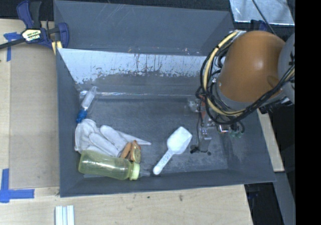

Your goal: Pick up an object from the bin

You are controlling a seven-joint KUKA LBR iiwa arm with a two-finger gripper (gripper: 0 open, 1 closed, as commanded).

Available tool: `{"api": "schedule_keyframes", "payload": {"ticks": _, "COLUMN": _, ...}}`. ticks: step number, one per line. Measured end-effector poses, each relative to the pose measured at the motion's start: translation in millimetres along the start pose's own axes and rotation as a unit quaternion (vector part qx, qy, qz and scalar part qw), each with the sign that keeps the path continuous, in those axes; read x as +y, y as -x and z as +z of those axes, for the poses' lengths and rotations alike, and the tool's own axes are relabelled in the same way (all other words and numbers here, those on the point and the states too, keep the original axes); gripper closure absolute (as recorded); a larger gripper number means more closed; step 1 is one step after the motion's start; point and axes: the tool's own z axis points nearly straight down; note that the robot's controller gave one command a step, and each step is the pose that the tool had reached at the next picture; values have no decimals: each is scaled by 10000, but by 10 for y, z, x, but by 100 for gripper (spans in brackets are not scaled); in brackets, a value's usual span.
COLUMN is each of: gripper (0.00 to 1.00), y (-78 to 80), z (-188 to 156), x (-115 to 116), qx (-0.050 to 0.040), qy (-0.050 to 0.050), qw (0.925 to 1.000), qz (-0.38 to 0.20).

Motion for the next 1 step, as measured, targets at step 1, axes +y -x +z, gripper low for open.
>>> {"api": "schedule_keyframes", "payload": {"ticks": 1, "gripper": 0, "y": 16, "z": -44, "x": 0, "qx": -45, "qy": 0, "qw": 10000, "qz": 0}}
